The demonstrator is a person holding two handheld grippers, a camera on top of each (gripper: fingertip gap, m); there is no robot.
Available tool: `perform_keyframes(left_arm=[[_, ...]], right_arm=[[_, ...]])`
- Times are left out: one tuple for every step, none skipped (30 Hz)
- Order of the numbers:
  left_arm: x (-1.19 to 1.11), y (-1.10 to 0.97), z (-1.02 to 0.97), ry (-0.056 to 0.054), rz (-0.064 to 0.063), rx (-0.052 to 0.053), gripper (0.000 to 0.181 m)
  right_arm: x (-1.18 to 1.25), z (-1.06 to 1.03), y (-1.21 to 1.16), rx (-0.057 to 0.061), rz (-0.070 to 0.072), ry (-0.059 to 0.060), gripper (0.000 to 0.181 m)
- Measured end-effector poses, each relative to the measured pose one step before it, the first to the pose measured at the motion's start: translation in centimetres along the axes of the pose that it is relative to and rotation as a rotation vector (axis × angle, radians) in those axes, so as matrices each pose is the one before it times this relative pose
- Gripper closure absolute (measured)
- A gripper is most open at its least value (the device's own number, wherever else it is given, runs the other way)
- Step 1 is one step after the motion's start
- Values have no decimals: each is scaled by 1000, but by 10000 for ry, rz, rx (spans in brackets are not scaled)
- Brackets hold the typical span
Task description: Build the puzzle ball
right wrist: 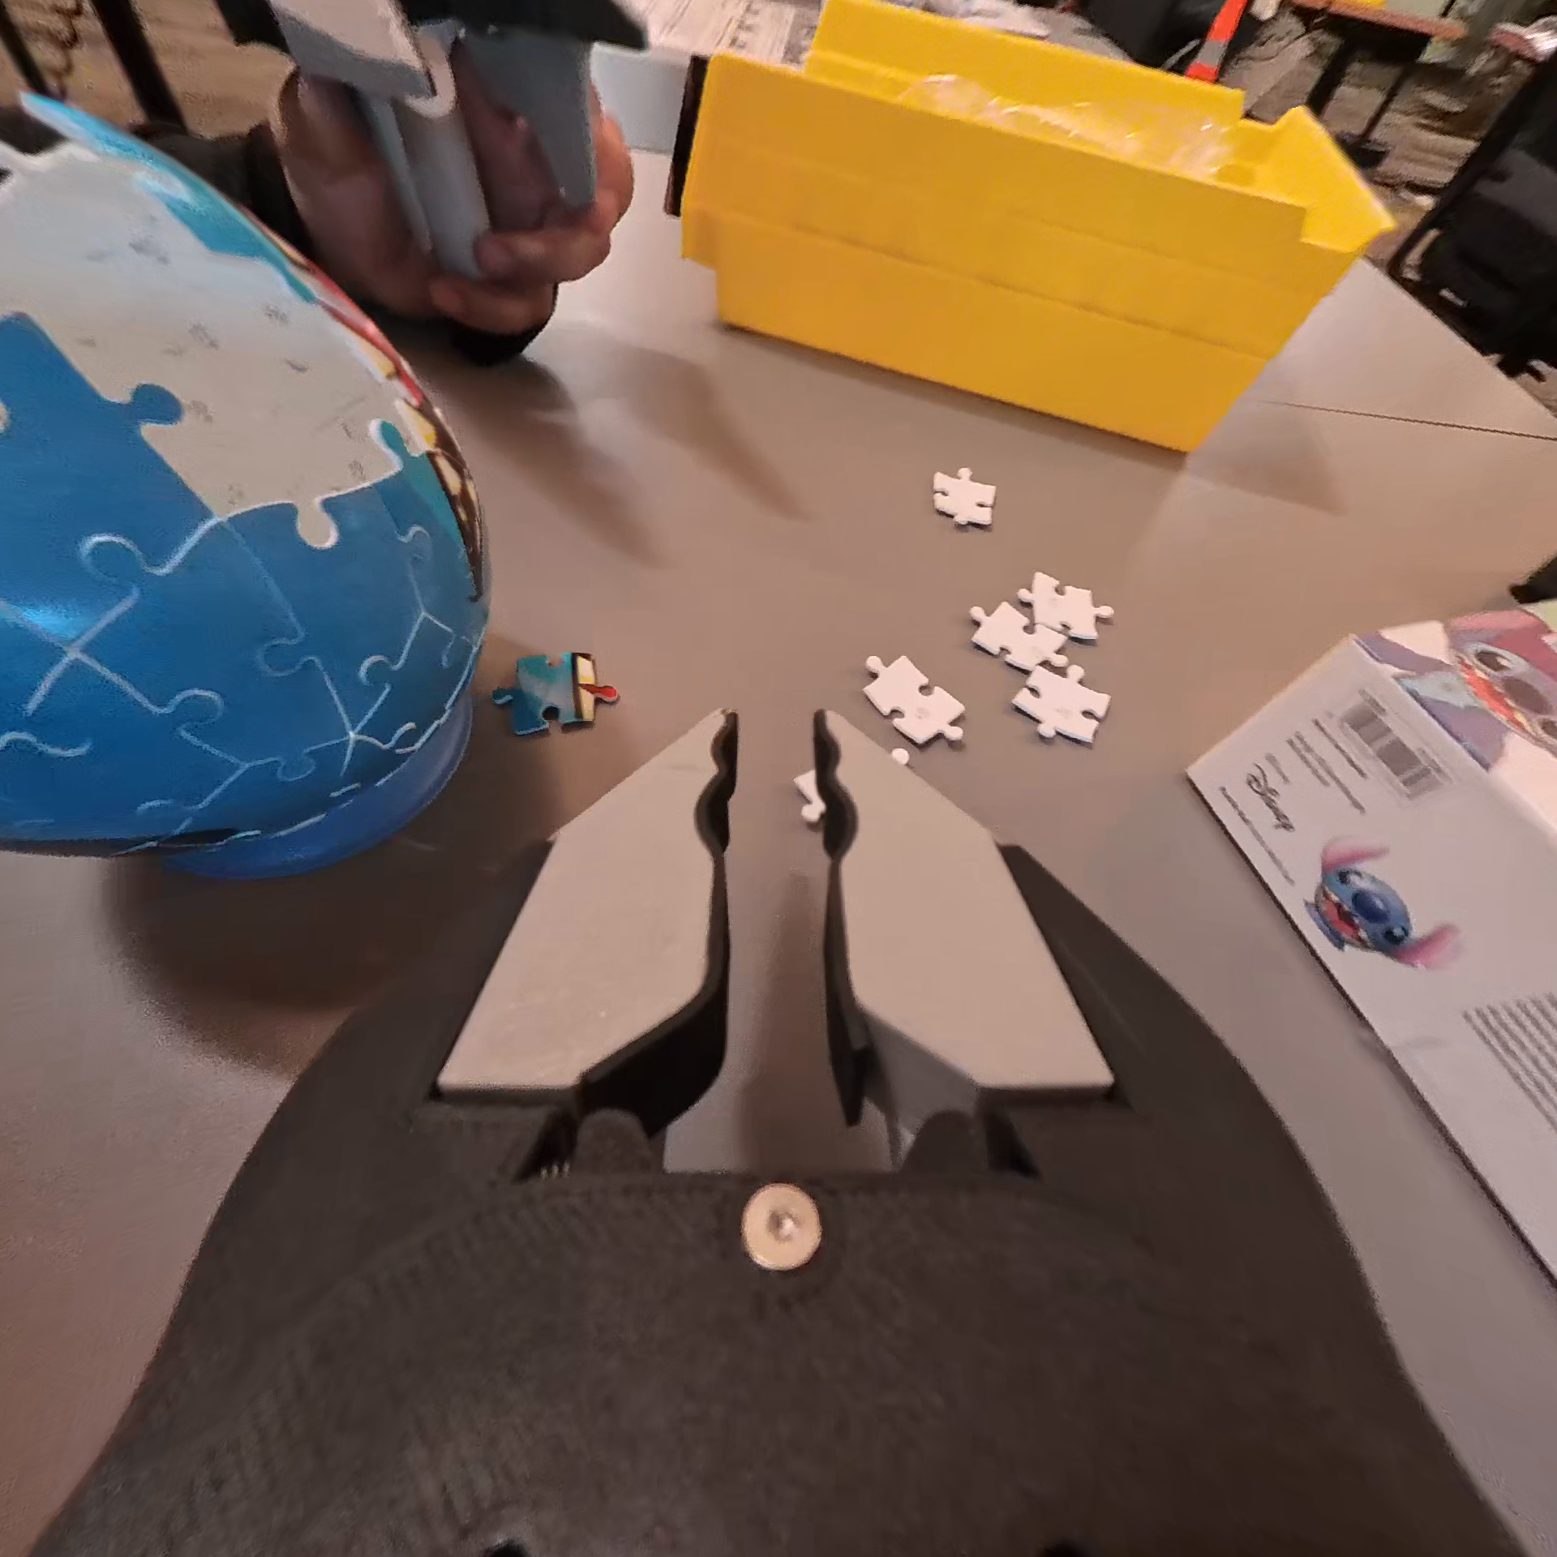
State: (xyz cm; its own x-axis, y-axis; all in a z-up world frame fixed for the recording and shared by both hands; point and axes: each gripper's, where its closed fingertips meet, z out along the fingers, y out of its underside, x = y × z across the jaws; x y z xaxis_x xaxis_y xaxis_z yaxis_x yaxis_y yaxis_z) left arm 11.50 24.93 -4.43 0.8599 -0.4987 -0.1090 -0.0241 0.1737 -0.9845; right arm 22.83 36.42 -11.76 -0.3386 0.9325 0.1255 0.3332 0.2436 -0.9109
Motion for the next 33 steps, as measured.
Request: perform_keyframes(left_arm=[[-47, -17, -16, -27, -16, 12, 122], [-86, -7, -8, -37, -40, 8, 122], [-114, -28, -21, -55, -34, 21, 121], [-100, -37, -31, -61, -19, 31, 122], [-46, -38, -35, -41, -6, 28, 122], [-8, -38, -36, -25, 24, 32, 123], [-4, -28, -16, -26, 27, 21, 124], [16, -4, -14, 6, 3, 7, 126], [12, -17, 0, 21, -20, 7, 126], [14, -9, -21, 22, -18, 12, 127], [31, -24, -12, 22, 2, 15, 128], [40, -6, -7, 10, 22, 7, 129], [35, 16, 7, 4, 26, -13, 129], [49, 28, 26, 21, 18, -25, 129], [59, 20, 9, 37, 7, -13, 129], [18, -8, -2, 28, -14, 7, 129], [9, -8, -11, 26, -29, 7, 129], [13, 3, -2, 17, -15, -1, 129], [16, 5, 2, 12, 12, -4, 129], [37, 10, 6, 7, 17, -9, 132], [19, 1, -5, 8, 9, -2, 132], [-26, 5, 2, -14, -10, -2, 131], [14, 1, -1, 21, -11, 0, 129], [40, -6, -17, 45, -16, 5, 129], [19, -9, -7, 31, -21, 8, 128], [9, -22, -19, 21, -13, 14, 128], [10, -22, -22, 3, 0, 12, 128], [-8, -4, -8, -14, 12, 7, 128], [-14, 0, 1, -21, 8, -2, 128], [30, 8, -13, 4, 5, -9, 128], [189, 12, -3, 95, -5, -19, 128], [256, 33, 19, 151, 0, -30, 128], [324, 30, 22, 215, -43, -31, 128]], right_arm=[[150, -393, -161, 199, 204, 153, 161], [150, -364, -208, 221, 205, 135, 155], [187, -350, -226, 231, 187, 131, 150], [297, -343, -246, 234, 170, 186, 146], [351, -330, -236, 220, 142, 200, 141], [281, -284, -204, 198, 122, 133, 139], [267, -239, -156, 158, 141, 118, 138], [257, -194, -100, 106, 167, 109, 131], [89, -154, -11, 44, 166, 7, 125], [-78, -108, 42, -4, 143, -93, 123], [-186, -55, 70, -31, 102, -142, 123], [-174, -18, 83, -49, 58, -119, 121], [-143, 33, 101, -72, 8, -67, 120], [-120, 92, 140, -108, -38, -38, 117], [-107, 143, 183, -147, -65, -19, 114], [-112, 177, 219, -181, -78, -10, 111], [-123, 187, 226, -186, -90, -19, 110], [-113, 178, 202, -169, -85, -14, 110], [-74, 158, 177, -147, -70, -1, 109], [-57, 127, 147, -124, -55, 5, 108], [-75, 117, 131, -109, -47, -8, 105], [-163, 108, 116, -106, -53, -36, 103], [-238, 115, 119, -105, -62, -58, 103], [-319, 109, 112, -101, -63, -86, 103], [-409, 118, 104, -102, -78, -109, 105], [-360, 133, 118, -115, -114, -76, 106], [-218, 123, 142, -127, -132, -4, 106], [-106, 93, 124, -109, -107, 38, 106], [-63, 62, 84, -75, -60, 14, 106], [-23, 33, 44, -37, -4, -8, 107], [12, 10, 23, -11, 42, -10, 109], [-29, -32, 37, -14, 70, -46, 110], [-206, -43, 119, -60, 75, -142, 110]])
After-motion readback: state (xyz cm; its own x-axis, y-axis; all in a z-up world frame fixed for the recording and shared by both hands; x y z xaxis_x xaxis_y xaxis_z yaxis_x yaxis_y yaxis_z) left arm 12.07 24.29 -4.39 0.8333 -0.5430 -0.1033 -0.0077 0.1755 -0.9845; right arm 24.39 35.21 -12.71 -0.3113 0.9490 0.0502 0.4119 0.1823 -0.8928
